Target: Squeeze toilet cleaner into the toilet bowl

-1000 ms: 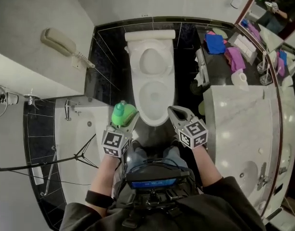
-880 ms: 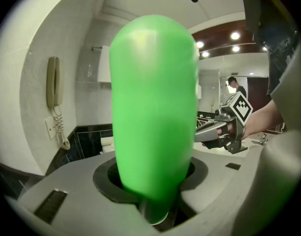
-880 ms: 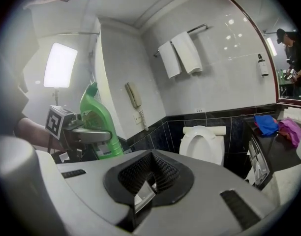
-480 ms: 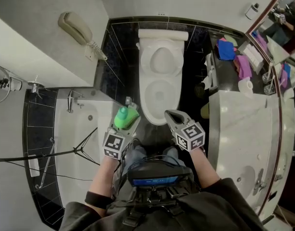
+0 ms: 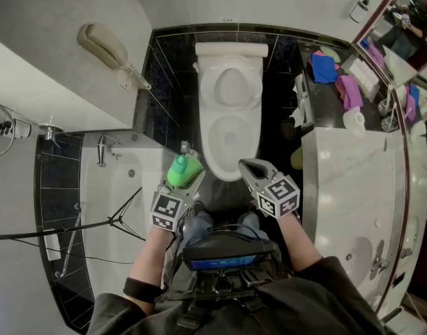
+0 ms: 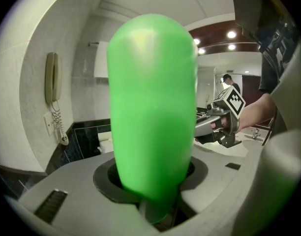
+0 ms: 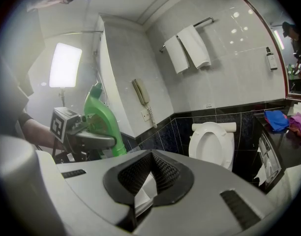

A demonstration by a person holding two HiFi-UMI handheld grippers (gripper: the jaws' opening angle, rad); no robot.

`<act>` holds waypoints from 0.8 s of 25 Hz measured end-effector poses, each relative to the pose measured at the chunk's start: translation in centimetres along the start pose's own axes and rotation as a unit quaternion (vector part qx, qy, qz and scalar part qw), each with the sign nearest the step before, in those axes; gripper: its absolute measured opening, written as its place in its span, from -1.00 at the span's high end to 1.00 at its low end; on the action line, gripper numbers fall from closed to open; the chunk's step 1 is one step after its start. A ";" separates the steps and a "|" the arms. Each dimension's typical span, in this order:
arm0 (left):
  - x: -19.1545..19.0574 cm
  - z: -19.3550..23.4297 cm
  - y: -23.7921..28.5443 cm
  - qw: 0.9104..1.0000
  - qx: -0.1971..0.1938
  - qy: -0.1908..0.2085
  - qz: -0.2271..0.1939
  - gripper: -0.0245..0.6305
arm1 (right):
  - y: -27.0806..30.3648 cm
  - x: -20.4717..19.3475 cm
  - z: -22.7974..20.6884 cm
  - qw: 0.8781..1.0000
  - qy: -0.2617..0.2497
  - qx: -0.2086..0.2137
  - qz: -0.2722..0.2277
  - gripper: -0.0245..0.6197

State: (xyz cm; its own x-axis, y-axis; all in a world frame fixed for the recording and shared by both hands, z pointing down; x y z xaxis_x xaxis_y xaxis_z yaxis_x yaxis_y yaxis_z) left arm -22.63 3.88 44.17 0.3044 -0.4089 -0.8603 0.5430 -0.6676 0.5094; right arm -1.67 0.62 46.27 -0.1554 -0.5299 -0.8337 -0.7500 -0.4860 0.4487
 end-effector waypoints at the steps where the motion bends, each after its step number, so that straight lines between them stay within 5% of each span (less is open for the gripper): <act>1: 0.0 -0.1 0.1 1.000 -0.002 0.004 0.003 0.34 | -0.1 0.3 0.1 1.000 0.004 0.009 -0.008 0.92; 7: 0.3 -0.6 1.0 0.998 -0.012 0.058 0.027 0.34 | -0.4 4.2 2.4 0.989 0.064 0.120 -0.059 0.81; 13: 0.3 -0.6 1.8 0.994 0.001 0.104 0.039 0.34 | -0.9 8.1 5.5 0.960 0.133 0.240 -0.063 0.22; 20: 0.0 -0.6 3.0 0.986 0.034 0.159 0.047 0.34 | -0.3 9.8 7.7 0.935 0.200 0.289 -0.042 0.05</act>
State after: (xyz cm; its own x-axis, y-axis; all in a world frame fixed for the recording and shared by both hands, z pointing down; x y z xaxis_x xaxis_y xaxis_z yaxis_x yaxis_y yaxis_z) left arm -20.54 2.21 45.66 0.5863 -0.2633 -0.7661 0.4499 -0.6805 0.5783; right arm -7.88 0.92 35.46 0.0865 -0.7808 -0.6187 -0.9890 -0.1423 0.0414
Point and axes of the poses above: the fingertips, and each gripper's own axes: y forward along the fingers, z to its left, x out of its top, the point moved 7 cm from there along -y, backward along the fingers, and after that the axes turned 5 degrees about z, right-handed, at the moved point
